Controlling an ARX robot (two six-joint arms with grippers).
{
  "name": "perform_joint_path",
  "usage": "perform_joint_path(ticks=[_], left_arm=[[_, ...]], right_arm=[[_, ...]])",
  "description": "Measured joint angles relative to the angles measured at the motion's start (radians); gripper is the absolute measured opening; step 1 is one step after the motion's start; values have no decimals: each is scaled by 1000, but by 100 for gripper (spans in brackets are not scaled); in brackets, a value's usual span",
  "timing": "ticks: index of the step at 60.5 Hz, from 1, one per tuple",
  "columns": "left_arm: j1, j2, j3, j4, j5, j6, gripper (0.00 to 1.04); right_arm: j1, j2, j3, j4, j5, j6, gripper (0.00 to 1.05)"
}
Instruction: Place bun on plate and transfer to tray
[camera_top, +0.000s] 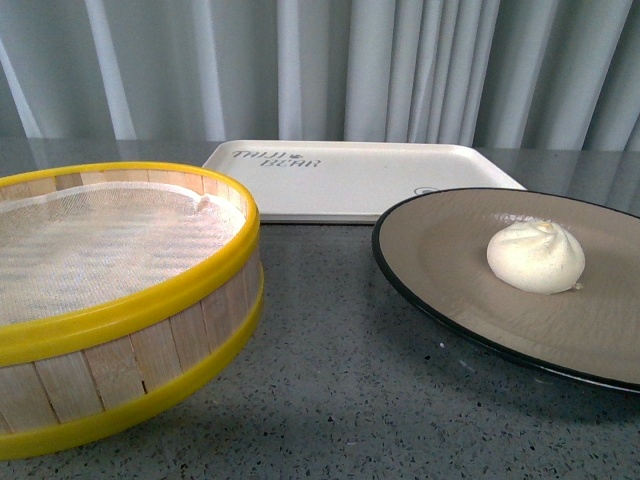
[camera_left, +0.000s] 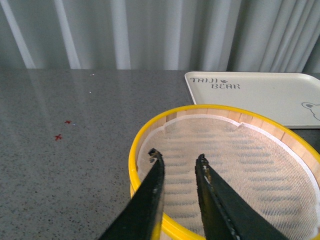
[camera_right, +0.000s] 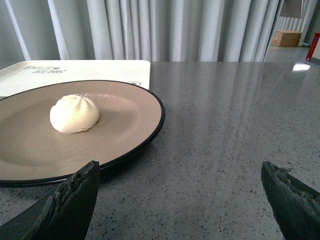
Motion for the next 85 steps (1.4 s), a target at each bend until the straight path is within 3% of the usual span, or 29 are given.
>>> perform_joint_path(ticks=[6,10,14,23,53,60,76,85], left_arm=[[27,-40,-54,14,29,-8,4],[50,-63,-85,18,52,-7,4],[119,-92,-114,19,137,-7,4],[155,-137,-159,24,145,-8,4],[156,-300,-267,-26,148,-8,4],[156,-451,-284,-172,152,-7,4],[156,-487,-285,-173,150,-8,4],[156,-487,-285,-173,150,-8,30]], right_arm=[[0,0,0,0,0,0,96],[0,0,0,0,0,0,96],[0,0,0,0,0,0,96],[0,0,0,0,1,0,96],[0,0,0,0,0,0,96],[0,0,0,0,1,0,96],[0,0,0,0,0,0,96],[0,0,0,0,0,0,96]])
